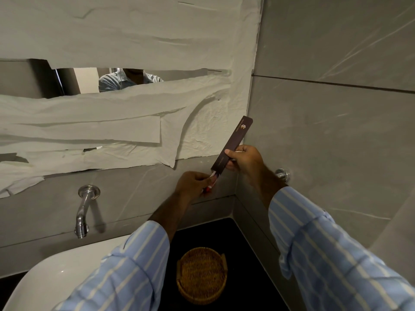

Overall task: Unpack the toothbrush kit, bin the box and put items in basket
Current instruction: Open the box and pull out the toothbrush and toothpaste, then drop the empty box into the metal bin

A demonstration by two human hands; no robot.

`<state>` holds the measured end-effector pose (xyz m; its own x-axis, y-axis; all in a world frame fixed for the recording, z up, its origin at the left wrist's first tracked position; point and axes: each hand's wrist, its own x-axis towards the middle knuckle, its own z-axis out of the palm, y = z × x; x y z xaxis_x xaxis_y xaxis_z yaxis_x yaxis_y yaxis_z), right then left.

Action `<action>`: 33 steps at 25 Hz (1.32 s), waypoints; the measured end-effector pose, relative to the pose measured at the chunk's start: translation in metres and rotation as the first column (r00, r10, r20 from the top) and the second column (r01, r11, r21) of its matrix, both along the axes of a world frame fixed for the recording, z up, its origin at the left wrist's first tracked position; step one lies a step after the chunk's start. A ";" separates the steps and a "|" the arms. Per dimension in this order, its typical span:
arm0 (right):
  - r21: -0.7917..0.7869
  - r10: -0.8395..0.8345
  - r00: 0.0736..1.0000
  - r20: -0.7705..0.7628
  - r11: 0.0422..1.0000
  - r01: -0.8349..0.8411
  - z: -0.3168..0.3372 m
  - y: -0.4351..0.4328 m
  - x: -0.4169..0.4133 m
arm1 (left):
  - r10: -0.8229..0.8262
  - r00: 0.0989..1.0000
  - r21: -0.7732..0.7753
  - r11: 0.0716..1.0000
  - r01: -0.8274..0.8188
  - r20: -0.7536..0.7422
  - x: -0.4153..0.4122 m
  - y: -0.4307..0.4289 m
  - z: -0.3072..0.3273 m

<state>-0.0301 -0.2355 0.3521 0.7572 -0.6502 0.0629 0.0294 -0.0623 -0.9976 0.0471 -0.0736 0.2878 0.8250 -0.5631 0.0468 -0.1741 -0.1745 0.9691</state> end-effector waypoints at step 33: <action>0.297 -0.106 0.842 -0.529 0.906 0.301 -0.182 0.027 -0.201 | -0.031 0.849 0.326 0.916 0.235 -0.528 -0.124 -0.023 -0.136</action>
